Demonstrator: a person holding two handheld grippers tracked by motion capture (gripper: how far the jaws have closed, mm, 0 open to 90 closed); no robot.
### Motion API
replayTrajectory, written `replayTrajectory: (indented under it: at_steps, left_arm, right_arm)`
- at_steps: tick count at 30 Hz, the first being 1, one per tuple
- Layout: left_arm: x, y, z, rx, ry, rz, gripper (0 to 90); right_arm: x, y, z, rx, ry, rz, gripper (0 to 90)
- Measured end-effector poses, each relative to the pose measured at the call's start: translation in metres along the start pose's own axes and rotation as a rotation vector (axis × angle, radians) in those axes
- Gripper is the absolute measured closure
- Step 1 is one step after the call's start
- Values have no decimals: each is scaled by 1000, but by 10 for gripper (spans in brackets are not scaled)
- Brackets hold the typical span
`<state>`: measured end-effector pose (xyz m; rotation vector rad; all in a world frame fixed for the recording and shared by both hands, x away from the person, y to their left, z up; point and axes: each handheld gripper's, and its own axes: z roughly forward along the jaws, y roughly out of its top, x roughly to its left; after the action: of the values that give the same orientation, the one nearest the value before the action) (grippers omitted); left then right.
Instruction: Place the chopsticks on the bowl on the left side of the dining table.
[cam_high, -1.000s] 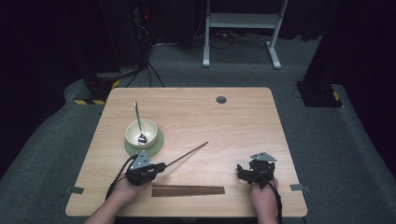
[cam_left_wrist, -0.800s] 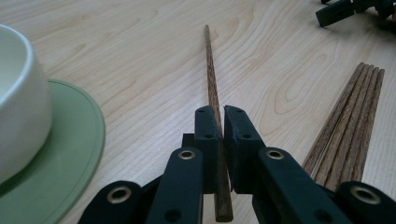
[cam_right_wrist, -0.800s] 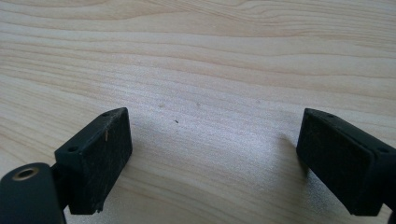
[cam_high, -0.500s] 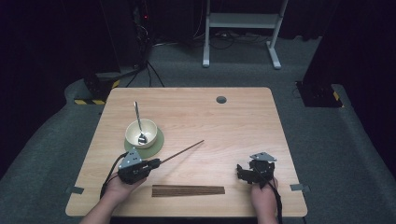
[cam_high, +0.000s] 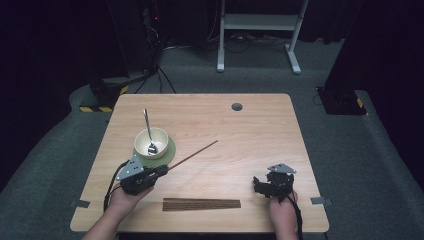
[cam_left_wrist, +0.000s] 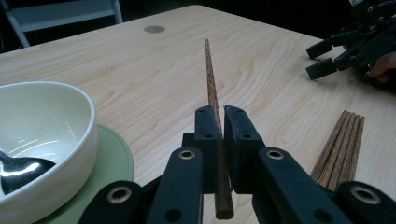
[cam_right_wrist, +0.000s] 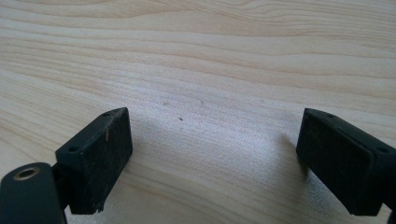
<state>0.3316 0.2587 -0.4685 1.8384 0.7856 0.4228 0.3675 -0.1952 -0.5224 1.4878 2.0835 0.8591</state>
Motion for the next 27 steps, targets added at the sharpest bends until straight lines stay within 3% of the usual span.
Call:
replayTrajectory:
  at_steps: [6, 10, 20, 21, 24, 25, 26, 27]
  left_arm:
    - [8, 0, -10, -29, 31, -17, 839]
    - [21, 1, -20, -55, 65, -19, 839]
    - [39, -2, -31, -66, 129, -61, 839]
    - [43, -2, -33, -55, 132, -37, 839]
    - [49, -5, -36, -68, 151, -65, 839]
    - [50, -5, -38, -51, 163, -60, 839]
    - [48, -6, -35, -102, 159, -121, 839]
    - [48, -6, -35, -102, 159, -121, 839]
  right_arm:
    - [0, 1, 1, 2, 7, -11, 100]
    - [0, 1, 1, -3, 5, -10, 100]
    - [0, 1, 2, -6, 3, -10, 101]
    - [0, 0, 3, -22, -3, -7, 101]
    - [0, 0, 3, -20, -3, -8, 101]
    - [0, 0, 3, -20, -3, -8, 101]
    - [0, 0, 3, -20, -3, -7, 101]
    - [0, 0, 3, -20, -3, -7, 101]
